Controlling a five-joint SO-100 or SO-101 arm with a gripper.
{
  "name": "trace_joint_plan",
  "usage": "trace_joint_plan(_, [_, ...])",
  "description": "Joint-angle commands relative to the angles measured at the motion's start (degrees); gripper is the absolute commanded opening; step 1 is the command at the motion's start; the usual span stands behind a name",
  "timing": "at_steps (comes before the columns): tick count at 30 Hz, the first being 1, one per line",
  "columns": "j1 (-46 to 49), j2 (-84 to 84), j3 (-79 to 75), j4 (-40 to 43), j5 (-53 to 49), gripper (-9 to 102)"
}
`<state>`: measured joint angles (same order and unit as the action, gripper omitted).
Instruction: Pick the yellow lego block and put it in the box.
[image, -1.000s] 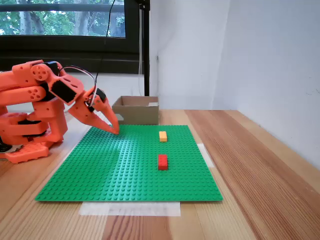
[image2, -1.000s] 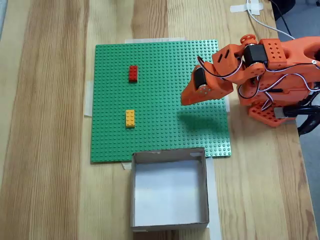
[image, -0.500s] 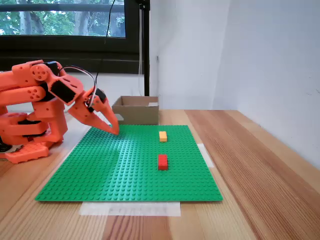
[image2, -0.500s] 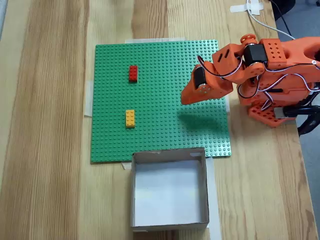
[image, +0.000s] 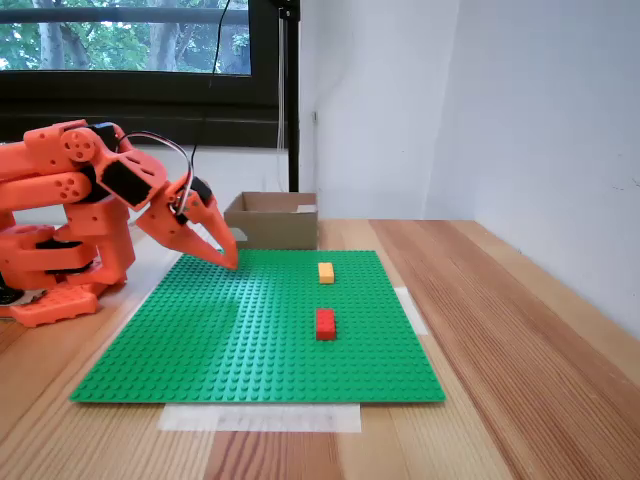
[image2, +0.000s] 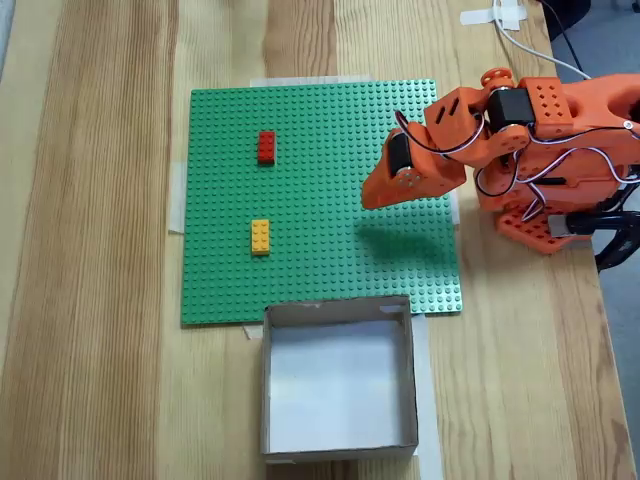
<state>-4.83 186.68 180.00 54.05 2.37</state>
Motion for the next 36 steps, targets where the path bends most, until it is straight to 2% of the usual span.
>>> trace_joint_plan(1, [-0.1, 0.3, 0.4, -0.7, 0.3, -1])
trace_joint_plan(10, [0.0, -0.6, -0.1, -0.9, 0.4, -1])
trace_joint_plan(16, [-0.2, -1.5, -2.4, 1.8, 0.0, -1])
trace_joint_plan(36, [-0.2, -19.3, -21.6, 6.9, 0.2, 1])
